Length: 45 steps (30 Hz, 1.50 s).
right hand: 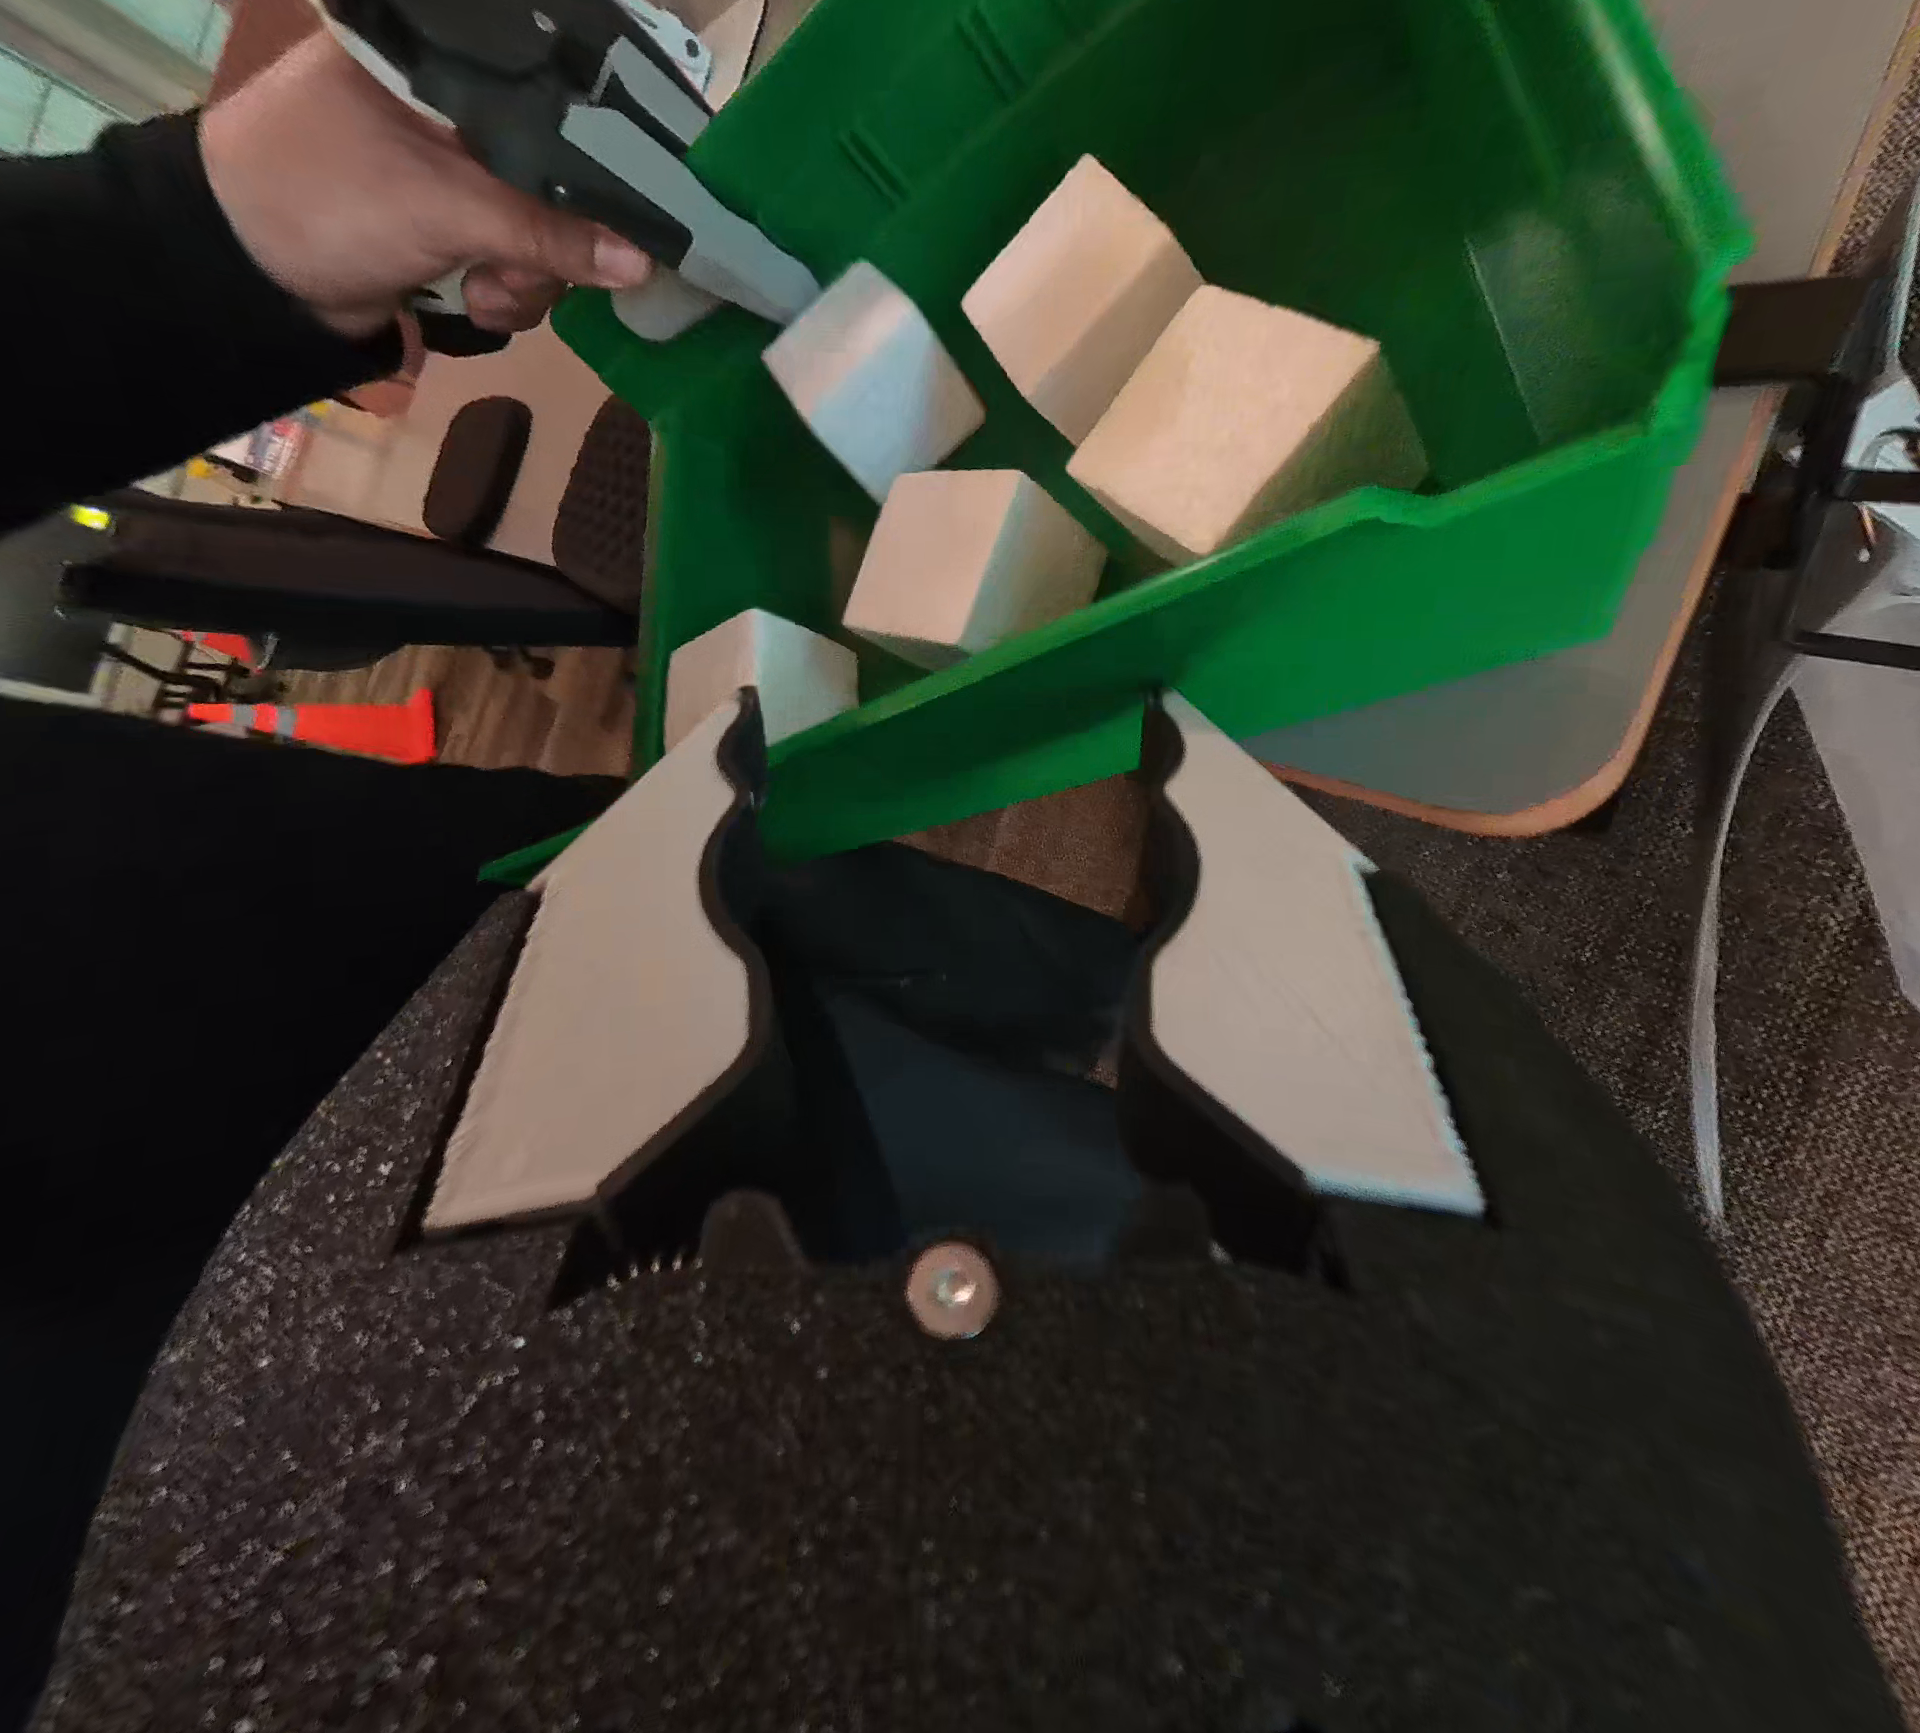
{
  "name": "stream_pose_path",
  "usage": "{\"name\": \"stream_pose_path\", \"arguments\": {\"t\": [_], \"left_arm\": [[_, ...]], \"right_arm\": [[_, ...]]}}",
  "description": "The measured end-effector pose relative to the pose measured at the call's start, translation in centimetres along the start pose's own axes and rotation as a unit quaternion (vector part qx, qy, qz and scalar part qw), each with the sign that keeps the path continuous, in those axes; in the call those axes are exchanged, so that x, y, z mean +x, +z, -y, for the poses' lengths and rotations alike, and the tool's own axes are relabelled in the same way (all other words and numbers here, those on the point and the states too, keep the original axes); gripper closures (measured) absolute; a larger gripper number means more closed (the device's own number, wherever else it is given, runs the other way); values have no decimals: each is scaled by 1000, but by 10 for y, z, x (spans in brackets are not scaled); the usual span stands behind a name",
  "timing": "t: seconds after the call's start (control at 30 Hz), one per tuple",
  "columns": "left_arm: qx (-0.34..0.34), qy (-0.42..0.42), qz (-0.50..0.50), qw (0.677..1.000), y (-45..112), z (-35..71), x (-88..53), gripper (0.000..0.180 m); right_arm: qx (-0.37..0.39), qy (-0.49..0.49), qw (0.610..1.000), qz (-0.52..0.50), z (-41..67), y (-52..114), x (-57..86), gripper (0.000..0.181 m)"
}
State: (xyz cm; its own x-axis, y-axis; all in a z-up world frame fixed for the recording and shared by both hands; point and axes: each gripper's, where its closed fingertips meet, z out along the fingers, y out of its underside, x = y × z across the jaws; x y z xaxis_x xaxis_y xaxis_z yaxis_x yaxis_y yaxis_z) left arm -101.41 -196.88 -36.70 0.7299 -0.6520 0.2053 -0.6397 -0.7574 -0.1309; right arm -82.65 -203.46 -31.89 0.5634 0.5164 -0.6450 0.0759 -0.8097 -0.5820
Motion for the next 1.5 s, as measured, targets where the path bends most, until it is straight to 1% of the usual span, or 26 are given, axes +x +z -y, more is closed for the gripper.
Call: {"name": "stream_pose_path", "arguments": {"t": [0.1, 0.17, 0.2, 0.27, 0.33, 0.43, 0.53, 0.63, 0.7, 0.8, 0.9, 1.0, 1.13, 1.27, 1.37, 1.4, 1.47, 1.5], "left_arm": [[2, 17, -11, 1000, -3, 15, 10, 179], [2, 44, -22, 999, -5, 29, 20, 179], [1, 62, -30, 998, -6, 37, 27, 179], [-2, 105, -52, 993, -9, 53, 44, 179], [0, 152, -79, 985, -11, 72, 66, 179], [-7, 254, -95, 962, -11, 98, 105, 179], [-8, 363, -112, 925, -4, 117, 158, 179], [-24, 447, -150, 882, 12, 114, 225, 177], [-42, 490, -168, 854, 24, 101, 270, 179], [-61, 561, -188, 804, 36, 71, 336, 177], [-103, 607, -212, 759, 54, 34, 391, 177], [-141, 651, -213, 715, 74, 3, 441, 177], [-173, 697, -207, 665, 99, -34, 519, 177], [-182, 742, -195, 615, 124, -73, 615, 177], [-192, 758, -177, 598, 139, -96, 696, 177], [-194, 760, -177, 595, 142, -104, 726, 177], [-189, 769, -185, 582, 145, -121, 790, 177], [-189, 771, -193, 577, 145, -132, 822, 177]], "right_arm": [[22, -13, 999, -28, -2, -13, 5, 108], [49, -6, 998, -41, -4, -30, 4, 107], [65, 3, 997, -48, -6, -40, 4, 105], [96, 21, 992, -81, -13, -62, 5, 105], [127, 32, 981, -140, -25, -87, 5, 107], [209, 69, 948, -228, -51, -132, -12, 107], [282, 134, 901, -300, -107, -160, -44, 110], [283, 209, 859, -373, -190, -160, -78, 111], [292, 254, 830, -401, -235, -157, -106, 110], [313, 305, 788, -434, -290, -153, -139, 110], [334, 343, 747, -460, -335, -155, -154, 111], [359, 363, 715, -478, -372, -170, -163, 111], [388, 380, 670, -507, -432, -205, -174, 113], [400, 390, 624, -546, -516, -249, -181, 123], [356, 428, 608, -566, -602, -273, -180, 133], [338, 447, 613, -558, -630, -275, -180, 142], [305, 482, 618, -541, -688, -276, -182, 172], [290, 498, 616, -537, -719, -273, -184, 181]]}}
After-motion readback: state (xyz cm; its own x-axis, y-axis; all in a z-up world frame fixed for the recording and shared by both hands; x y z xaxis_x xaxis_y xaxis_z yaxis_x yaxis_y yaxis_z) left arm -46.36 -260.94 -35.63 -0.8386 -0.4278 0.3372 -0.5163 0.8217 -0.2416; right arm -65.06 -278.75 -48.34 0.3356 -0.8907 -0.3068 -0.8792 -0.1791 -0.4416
